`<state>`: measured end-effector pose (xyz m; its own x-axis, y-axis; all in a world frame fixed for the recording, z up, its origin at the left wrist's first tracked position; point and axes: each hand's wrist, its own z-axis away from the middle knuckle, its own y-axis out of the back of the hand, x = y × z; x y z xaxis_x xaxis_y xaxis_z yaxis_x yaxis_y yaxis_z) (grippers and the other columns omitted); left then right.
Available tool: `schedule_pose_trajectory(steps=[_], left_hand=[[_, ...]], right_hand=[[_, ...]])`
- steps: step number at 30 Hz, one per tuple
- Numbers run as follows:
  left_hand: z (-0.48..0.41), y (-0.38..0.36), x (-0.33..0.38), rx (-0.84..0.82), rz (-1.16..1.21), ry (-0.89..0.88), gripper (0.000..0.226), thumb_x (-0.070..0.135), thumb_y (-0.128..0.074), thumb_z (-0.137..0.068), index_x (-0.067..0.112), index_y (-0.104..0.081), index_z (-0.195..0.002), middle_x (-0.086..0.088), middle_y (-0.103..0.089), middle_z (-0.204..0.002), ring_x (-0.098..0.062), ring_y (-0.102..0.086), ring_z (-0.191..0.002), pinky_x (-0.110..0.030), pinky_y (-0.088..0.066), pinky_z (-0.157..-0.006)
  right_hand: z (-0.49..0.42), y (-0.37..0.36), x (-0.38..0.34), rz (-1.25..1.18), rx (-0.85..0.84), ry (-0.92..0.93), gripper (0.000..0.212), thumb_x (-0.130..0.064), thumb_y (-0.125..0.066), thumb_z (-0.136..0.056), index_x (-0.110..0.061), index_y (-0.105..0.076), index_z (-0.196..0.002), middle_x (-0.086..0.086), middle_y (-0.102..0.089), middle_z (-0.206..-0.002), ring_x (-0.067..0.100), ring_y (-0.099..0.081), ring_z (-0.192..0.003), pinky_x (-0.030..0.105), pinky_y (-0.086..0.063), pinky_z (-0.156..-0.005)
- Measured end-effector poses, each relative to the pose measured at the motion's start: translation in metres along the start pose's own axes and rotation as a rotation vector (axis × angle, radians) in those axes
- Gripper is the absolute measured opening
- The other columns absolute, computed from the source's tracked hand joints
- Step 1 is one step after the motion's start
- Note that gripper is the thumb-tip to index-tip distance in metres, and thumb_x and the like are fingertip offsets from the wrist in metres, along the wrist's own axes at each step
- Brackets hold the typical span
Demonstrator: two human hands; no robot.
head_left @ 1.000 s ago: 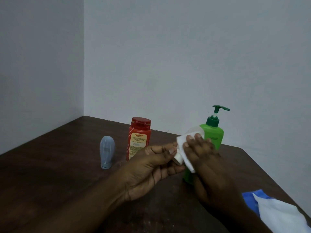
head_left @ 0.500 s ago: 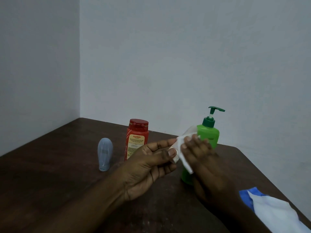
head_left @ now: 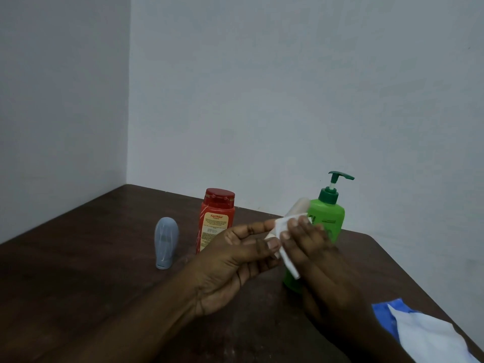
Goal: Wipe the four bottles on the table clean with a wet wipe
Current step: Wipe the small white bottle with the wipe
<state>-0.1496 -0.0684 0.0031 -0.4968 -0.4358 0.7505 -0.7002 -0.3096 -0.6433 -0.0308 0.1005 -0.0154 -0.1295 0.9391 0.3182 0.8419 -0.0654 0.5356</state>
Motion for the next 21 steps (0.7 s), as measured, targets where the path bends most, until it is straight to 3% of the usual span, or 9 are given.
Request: schedule_pose_trajectory(steps=[3,7,11,14,16,18,21], left_hand=[[0.0,0.001,0.002,0.003,-0.033,-0.018,0.045,-0.01,-0.07,-0.077,-0.003,-0.07,-0.122,-0.022,-0.073,-0.123,-0.026,-0.075,-0.103,-0.037,-0.06,-0.09],[0.001,0.0,0.0,0.054,-0.286,-0.046,0.058,-0.001,-0.081,-0.065,0.009,-0.071,-0.121,-0.014,-0.077,-0.115,-0.023,-0.076,-0.105,-0.032,-0.061,-0.084],[0.001,0.002,-0.006,0.129,-0.469,-0.149,0.068,-0.001,-0.094,-0.061,0.018,-0.071,-0.122,-0.016,-0.078,-0.108,-0.035,-0.073,-0.108,-0.042,-0.061,-0.091],[0.001,0.001,-0.007,0.165,-0.584,-0.254,0.063,-0.006,-0.09,-0.068,0.019,-0.07,-0.122,-0.007,-0.079,-0.102,-0.022,-0.076,-0.096,-0.035,-0.063,-0.084],[0.002,0.001,-0.006,0.209,-0.622,-0.309,0.063,-0.007,-0.089,-0.069,0.022,-0.069,-0.122,-0.008,-0.078,-0.102,-0.022,-0.076,-0.098,-0.037,-0.064,-0.084],[0.002,0.001,-0.006,0.233,-0.664,-0.37,0.064,-0.005,-0.09,-0.069,0.023,-0.067,-0.121,-0.006,-0.077,-0.102,-0.021,-0.075,-0.1,-0.039,-0.064,-0.085],[0.004,-0.003,-0.008,0.207,-0.723,-0.475,0.054,-0.006,-0.089,-0.071,0.018,-0.066,-0.114,0.006,-0.074,-0.102,-0.011,-0.073,-0.099,-0.028,-0.062,-0.078]], right_hand=[[-0.001,0.002,0.004,0.017,0.009,0.009,0.043,-0.004,-0.041,-0.099,0.002,-0.055,-0.139,0.02,-0.048,-0.151,0.035,-0.043,-0.145,0.058,-0.039,-0.115],[0.001,0.009,0.024,0.04,0.072,-0.167,0.05,-0.001,-0.035,-0.094,0.004,-0.052,-0.141,0.02,-0.045,-0.153,0.034,-0.037,-0.149,0.059,-0.034,-0.118],[0.0,0.007,0.017,0.044,0.052,-0.138,0.048,-0.001,-0.038,-0.095,0.005,-0.053,-0.14,0.021,-0.045,-0.153,0.035,-0.038,-0.148,0.059,-0.034,-0.118],[-0.002,0.001,0.005,0.051,-0.035,0.001,0.046,-0.004,-0.049,-0.094,0.003,-0.056,-0.139,0.018,-0.047,-0.152,0.038,-0.037,-0.148,0.056,-0.031,-0.12],[-0.003,0.002,0.004,0.035,-0.072,0.042,0.048,-0.004,-0.051,-0.092,0.001,-0.057,-0.139,0.016,-0.048,-0.153,0.037,-0.036,-0.149,0.054,-0.029,-0.121],[-0.002,0.005,0.01,0.022,-0.063,-0.011,0.049,-0.001,-0.045,-0.091,0.002,-0.057,-0.139,0.016,-0.048,-0.153,0.036,-0.037,-0.148,0.055,-0.03,-0.121],[-0.001,0.009,0.023,0.031,0.005,-0.158,0.053,0.0,-0.04,-0.09,0.003,-0.055,-0.14,0.018,-0.049,-0.151,0.034,-0.038,-0.148,0.056,-0.032,-0.12]])
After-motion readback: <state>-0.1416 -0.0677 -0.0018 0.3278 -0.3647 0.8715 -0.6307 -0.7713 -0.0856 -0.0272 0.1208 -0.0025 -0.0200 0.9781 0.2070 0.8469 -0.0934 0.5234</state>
